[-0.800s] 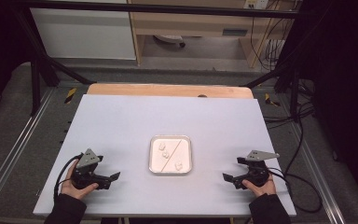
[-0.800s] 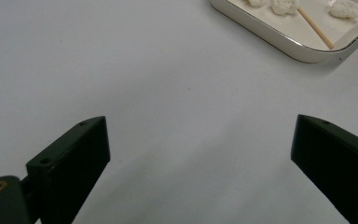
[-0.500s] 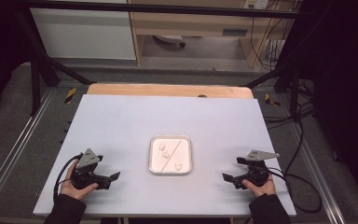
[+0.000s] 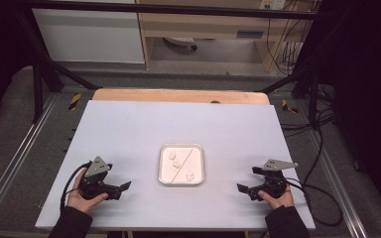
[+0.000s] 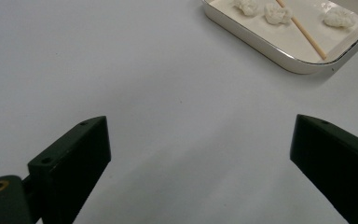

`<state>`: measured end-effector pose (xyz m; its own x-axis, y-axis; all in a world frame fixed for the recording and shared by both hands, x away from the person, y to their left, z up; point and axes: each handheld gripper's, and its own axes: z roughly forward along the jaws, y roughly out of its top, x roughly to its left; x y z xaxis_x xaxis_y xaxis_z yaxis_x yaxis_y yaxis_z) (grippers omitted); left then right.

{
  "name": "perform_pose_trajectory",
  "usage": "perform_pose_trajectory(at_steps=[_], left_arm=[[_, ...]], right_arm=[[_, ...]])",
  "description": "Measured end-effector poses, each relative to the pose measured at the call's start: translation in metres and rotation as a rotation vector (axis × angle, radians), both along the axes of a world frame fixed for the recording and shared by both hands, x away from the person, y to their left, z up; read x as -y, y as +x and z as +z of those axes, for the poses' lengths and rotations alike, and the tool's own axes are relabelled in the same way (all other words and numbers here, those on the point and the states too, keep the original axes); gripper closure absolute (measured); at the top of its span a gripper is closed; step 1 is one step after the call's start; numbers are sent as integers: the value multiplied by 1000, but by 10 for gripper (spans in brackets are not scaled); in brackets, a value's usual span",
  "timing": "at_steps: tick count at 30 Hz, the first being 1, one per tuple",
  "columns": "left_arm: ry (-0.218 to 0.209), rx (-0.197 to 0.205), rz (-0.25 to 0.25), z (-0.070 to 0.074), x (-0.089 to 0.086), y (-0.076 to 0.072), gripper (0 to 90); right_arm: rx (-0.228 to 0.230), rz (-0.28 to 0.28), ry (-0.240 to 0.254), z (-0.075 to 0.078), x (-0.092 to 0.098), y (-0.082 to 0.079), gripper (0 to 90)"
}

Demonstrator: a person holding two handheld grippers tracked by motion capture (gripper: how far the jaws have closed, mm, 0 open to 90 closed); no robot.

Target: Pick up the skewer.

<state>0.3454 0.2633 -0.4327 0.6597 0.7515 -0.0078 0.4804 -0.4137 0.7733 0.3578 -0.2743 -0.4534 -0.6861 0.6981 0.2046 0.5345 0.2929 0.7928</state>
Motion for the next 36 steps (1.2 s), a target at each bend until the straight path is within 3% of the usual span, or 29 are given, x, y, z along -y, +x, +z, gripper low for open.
perform_pose_trajectory(at_steps=[22,36], left_arm=[[52,-17,7,8,43,6,61],[51,-9,-23,21,82,14,106]], right_arm=[[-4,2,-17,-1,-1,0,7],[-3,3,-19,-1,-1,1,7]])
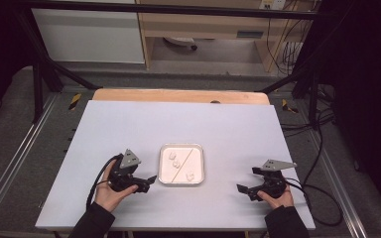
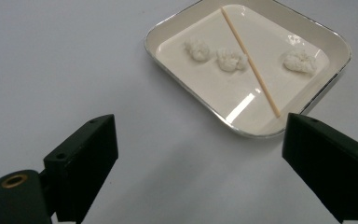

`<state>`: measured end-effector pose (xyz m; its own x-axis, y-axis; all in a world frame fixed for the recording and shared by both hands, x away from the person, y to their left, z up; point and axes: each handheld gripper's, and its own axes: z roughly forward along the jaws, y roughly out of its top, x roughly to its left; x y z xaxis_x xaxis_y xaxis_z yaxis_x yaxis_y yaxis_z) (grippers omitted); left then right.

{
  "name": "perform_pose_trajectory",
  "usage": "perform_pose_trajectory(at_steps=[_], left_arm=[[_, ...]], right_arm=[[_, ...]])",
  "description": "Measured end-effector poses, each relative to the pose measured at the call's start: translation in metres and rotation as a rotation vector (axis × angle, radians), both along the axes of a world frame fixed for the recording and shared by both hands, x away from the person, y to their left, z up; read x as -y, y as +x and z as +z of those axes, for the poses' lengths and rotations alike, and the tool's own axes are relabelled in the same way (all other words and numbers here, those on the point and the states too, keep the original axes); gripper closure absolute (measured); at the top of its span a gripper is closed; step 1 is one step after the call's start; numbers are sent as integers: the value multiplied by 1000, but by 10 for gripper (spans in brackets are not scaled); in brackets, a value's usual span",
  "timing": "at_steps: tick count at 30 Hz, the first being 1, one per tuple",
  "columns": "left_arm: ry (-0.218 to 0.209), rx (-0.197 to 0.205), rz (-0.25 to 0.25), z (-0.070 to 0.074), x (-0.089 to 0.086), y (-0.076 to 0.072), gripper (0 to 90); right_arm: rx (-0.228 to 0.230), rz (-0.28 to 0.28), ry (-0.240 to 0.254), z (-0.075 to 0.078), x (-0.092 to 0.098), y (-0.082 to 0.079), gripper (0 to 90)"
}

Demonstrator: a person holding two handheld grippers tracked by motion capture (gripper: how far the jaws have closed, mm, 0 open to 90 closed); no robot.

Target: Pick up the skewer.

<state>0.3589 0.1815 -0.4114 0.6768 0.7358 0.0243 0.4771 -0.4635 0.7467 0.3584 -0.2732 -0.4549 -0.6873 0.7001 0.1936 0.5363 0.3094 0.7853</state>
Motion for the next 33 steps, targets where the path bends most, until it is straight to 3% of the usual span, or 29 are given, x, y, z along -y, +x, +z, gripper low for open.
perform_pose_trajectory(at_steps=[17,28,33], left_arm=[[17,-25,-7,0,41,12,215],[30,-53,-16,-8,65,18,377],[46,-84,-20,-17,79,21,455]], right_arm=[[-4,2,-5,-1,-1,0,7],[-4,6,-8,-1,-1,1,8],[-5,6,-6,-1,-1,0,8]])
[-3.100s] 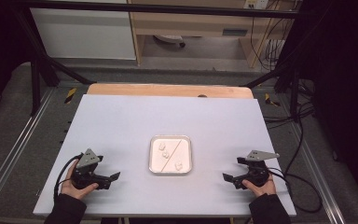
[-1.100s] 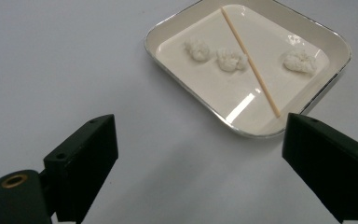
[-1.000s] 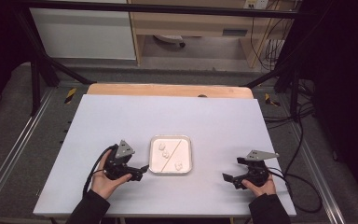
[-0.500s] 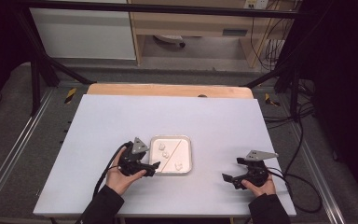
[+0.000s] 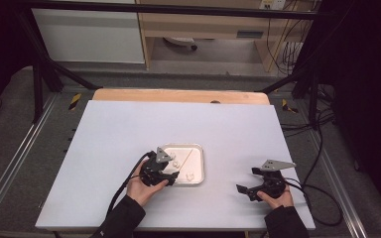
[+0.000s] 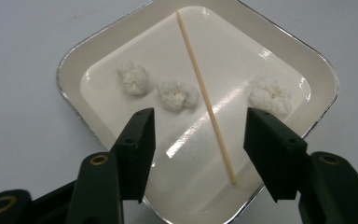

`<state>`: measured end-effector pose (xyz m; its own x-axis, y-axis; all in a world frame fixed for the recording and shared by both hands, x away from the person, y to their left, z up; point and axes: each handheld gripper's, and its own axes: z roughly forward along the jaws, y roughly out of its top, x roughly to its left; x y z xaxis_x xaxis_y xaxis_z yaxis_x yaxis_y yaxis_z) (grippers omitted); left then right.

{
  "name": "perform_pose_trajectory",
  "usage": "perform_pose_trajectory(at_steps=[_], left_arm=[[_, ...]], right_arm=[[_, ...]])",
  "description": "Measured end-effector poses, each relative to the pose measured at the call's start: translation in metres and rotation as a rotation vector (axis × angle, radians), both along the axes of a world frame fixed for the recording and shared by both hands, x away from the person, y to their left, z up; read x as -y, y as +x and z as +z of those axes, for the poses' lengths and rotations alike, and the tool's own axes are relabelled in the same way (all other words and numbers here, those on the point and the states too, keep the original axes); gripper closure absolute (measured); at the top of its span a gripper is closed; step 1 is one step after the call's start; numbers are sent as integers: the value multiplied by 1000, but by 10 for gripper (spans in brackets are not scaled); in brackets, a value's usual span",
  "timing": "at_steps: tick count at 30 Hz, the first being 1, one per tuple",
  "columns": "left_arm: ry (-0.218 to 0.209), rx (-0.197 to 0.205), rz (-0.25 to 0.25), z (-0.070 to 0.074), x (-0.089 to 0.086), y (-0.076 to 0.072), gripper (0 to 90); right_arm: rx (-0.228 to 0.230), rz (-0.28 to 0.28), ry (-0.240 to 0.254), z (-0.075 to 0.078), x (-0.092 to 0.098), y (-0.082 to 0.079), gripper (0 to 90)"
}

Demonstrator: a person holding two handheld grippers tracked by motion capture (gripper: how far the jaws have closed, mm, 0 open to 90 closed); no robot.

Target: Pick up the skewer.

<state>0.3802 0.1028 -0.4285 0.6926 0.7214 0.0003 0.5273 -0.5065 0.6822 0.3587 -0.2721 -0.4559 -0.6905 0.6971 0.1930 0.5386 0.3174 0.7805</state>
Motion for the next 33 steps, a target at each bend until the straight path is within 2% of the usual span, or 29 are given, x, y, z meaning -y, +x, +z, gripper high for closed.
perform_pose_trajectory(at_steps=[8,15,17,28,33], left_arm=[[15,-11,9,-8,11,2,635],[18,-9,13,-11,15,1,744],[19,-15,13,-12,16,1,767],[37,12,30,-14,23,-3,843],[41,23,57,-14,27,-6,868]], right_arm=[[-3,0,1,0,-1,0,8],[-3,1,1,0,-1,0,8],[-3,1,1,0,-1,0,8],[-3,2,-2,0,-1,0,8],[-3,3,-2,0,-1,0,8]])
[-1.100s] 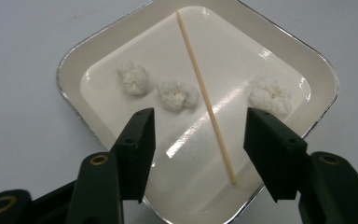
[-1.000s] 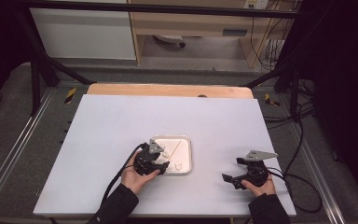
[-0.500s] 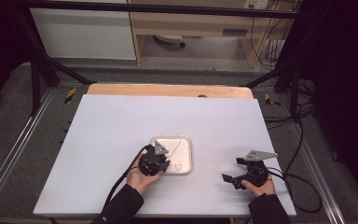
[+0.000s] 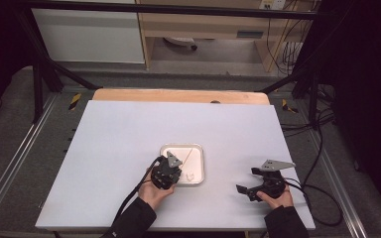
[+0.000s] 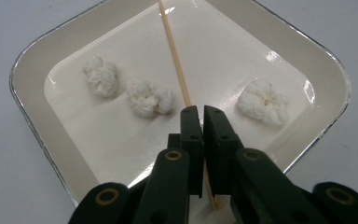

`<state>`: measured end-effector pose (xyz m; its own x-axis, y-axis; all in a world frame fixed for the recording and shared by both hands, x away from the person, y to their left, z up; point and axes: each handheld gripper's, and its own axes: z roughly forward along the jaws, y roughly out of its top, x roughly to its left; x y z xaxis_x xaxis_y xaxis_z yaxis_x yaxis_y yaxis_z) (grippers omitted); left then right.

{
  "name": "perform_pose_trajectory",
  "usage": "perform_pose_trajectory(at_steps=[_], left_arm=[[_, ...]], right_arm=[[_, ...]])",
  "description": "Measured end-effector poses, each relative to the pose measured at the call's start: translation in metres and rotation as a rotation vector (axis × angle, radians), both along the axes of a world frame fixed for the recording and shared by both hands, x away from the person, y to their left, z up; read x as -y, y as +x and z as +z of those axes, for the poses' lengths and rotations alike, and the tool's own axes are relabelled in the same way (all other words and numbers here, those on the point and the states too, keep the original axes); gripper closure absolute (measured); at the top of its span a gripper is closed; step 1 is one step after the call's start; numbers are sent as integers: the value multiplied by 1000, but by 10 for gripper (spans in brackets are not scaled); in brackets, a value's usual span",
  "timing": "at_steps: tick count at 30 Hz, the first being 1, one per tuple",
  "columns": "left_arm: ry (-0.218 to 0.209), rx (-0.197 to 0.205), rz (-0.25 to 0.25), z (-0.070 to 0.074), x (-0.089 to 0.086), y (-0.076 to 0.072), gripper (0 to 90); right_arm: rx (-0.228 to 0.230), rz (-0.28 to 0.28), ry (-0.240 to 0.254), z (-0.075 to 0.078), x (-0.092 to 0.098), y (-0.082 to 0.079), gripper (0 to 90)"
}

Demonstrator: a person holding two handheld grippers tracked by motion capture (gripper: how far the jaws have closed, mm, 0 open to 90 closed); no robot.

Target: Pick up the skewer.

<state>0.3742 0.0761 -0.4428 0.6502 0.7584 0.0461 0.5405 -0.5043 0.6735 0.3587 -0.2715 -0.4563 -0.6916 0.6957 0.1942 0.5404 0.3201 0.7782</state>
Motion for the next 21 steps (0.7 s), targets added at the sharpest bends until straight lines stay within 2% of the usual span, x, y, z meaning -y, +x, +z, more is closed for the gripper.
perform_pose_trajectory(at_steps=[4,8,17,21], left_arm=[[5,5,24,0,2,-2,874],[-7,-1,34,0,2,-2,887],[-66,-5,33,-3,-5,-1,893],[-87,15,28,0,-9,-1,893]], right_arm=[[0,0,0,0,0,0,8],[-1,0,2,0,0,0,8],[1,0,1,0,0,0,8],[1,3,-1,0,0,0,8]])
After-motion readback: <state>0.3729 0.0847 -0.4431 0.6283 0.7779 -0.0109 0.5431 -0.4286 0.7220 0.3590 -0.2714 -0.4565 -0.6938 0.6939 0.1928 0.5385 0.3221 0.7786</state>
